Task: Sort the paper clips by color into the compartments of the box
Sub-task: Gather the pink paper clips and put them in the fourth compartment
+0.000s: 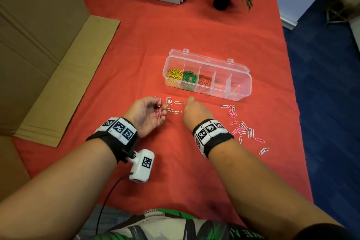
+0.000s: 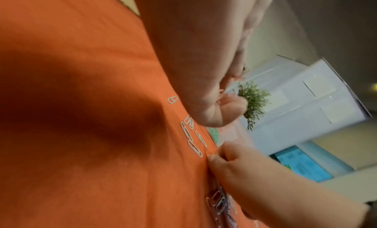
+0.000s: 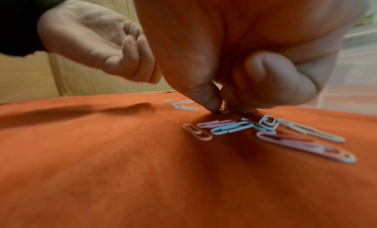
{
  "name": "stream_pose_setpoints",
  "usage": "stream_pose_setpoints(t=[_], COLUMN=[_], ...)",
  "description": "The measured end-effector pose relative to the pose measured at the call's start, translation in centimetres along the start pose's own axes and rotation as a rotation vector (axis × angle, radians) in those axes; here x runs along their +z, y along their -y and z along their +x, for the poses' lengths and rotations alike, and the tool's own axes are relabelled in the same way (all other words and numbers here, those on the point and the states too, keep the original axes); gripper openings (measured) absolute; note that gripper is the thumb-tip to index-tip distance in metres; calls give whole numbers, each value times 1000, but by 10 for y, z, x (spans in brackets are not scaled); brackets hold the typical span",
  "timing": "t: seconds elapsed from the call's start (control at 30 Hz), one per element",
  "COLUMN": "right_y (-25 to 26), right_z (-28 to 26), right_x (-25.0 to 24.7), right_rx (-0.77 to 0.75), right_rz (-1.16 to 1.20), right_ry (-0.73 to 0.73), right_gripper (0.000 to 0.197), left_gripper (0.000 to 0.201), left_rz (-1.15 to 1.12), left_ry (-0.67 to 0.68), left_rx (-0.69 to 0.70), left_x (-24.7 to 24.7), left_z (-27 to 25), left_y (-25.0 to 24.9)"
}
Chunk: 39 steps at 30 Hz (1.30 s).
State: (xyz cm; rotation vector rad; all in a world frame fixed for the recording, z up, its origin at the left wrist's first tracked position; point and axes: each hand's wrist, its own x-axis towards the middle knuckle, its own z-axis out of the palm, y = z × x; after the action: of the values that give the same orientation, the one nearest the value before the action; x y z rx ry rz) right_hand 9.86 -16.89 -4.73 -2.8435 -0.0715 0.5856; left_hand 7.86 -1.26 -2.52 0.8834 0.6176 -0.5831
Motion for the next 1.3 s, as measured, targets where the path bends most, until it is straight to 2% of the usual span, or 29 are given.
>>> stream_pose_setpoints(t=[0.03,0.1,0.2,0.27,0.33,0.43,0.47,0.53,0.6,0.67,0.7,0.8,0.87,1.0,1.13,1.3], right_y=[0,-1,-11,-21,-35,-57,-66,-79,-89,-92,-91,-82,-76,-62,-49,-39], right_z=[0,-2,-10,-17,-24,-39,-46,-58,-64,-65,-65,-59,-57,-53,-48,-49], right_x=[0,-2,-9,-17,-22,-22,-23,-22,-21,-18,-17,-13,-8,0,4,13], right_rx=[22,61,34,17,76,283,317,325,332,360,356,204,74,-109,-241,-315], right_rz=[3,17,11,79,373,1211,1418,1635,1677,1529,1387,839,533,177,-29,-190], right_ry=[15,56,114,177,194,207,205,208,181,125,101,61,33,-38,-68,-101], right_gripper=[27,27,30,26,17,23,23,23,20,15,13,9,18,33,31,24], left_gripper=[8,9,28,30,23,21,23,24,19,10,11,28,29,24,27,19], left_rz=[-53,-73,-12,85,160,216,240,347,646,1082,1271,1617,1691,1679,1702,1784], left_ry=[21,31,-3,-37,-18,34,34,-7,-102,-210,-253,-285,-267,-241,-285,-267], left_rx=[-19,-40,-69,-51,-17,-19,-33,-17,120,340,424,533,580,603,585,552], left_x=[0,1,5,13,22,34,39,46,50,51,50,44,40,32,23,15], left_z=[-2,-3,1,5,8,9,9,12,19,25,26,29,30,24,17,17], left_y=[-2,-3,3,10,19,29,32,39,45,46,45,46,51,58,62,64])
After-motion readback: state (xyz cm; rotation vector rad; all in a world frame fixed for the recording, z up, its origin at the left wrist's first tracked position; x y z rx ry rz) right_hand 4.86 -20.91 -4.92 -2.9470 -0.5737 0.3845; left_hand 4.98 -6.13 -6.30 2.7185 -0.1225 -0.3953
